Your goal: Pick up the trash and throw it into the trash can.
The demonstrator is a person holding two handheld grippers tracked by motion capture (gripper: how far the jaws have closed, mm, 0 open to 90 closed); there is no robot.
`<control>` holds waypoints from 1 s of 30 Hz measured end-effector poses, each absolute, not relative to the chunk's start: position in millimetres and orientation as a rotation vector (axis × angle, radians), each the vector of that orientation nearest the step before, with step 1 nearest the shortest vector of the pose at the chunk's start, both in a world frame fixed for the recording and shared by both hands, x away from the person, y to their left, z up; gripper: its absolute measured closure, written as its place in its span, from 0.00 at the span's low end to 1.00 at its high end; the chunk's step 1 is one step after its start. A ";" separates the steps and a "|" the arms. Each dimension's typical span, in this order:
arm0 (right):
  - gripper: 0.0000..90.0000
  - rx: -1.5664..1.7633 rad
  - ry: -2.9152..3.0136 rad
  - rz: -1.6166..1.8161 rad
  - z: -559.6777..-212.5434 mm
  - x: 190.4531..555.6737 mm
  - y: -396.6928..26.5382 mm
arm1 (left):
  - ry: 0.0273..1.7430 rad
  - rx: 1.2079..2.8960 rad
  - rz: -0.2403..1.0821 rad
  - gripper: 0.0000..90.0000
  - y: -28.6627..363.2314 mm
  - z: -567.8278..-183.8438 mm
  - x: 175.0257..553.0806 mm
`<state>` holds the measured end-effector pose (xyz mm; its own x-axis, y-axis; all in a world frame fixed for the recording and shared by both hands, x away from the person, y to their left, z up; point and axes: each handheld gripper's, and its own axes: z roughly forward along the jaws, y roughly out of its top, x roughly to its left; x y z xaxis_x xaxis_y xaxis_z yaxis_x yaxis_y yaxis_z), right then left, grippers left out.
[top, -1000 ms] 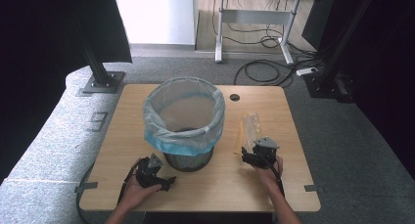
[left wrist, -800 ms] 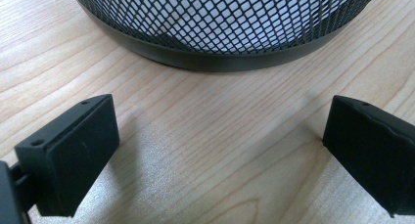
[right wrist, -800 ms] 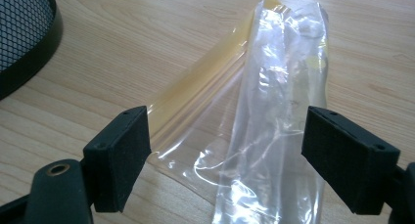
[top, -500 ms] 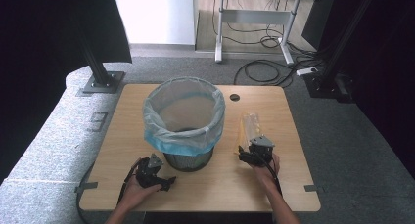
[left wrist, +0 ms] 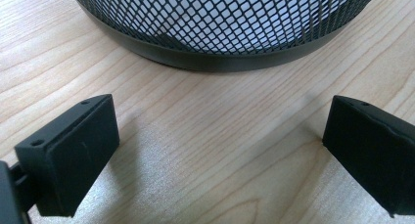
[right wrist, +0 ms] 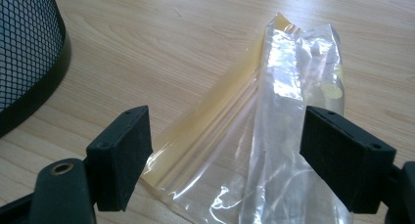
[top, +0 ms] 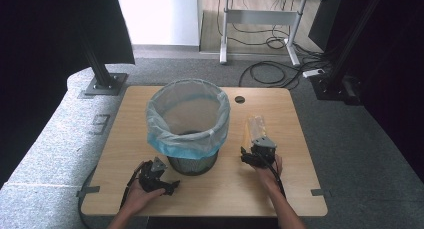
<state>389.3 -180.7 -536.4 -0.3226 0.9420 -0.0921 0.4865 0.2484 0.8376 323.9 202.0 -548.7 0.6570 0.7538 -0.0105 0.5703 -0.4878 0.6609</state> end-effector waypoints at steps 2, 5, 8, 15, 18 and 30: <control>0.21 1.302 1.913 0.976 -535.2 390.2 -180.5 | 1.021 2.232 0.373 0.00 201.9 -548.7 323.9; 0.21 1.303 1.908 0.982 -533.7 391.6 -180.3 | 1.021 2.232 0.373 0.00 202.0 -548.7 323.9; 0.21 1.302 1.903 0.984 -532.5 392.5 -180.5 | 1.021 2.232 0.373 0.00 201.9 -548.7 323.9; 0.21 1.320 1.887 0.996 -529.9 394.2 -186.8 | 1.021 2.232 0.372 0.00 202.0 -548.7 323.9; 0.21 1.331 1.875 1.004 -527.6 395.4 -188.9 | 1.021 2.232 0.373 0.00 201.9 -548.7 323.9; 0.22 1.335 1.859 1.023 -522.9 399.2 -193.0 | 1.022 2.231 0.373 0.00 201.9 -548.8 323.8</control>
<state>399.2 -193.0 -522.9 -0.2936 0.9548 -0.0474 0.4710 0.1876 0.8619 323.8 201.9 -548.8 0.6559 0.7548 -0.0102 0.5706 -0.4869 0.6613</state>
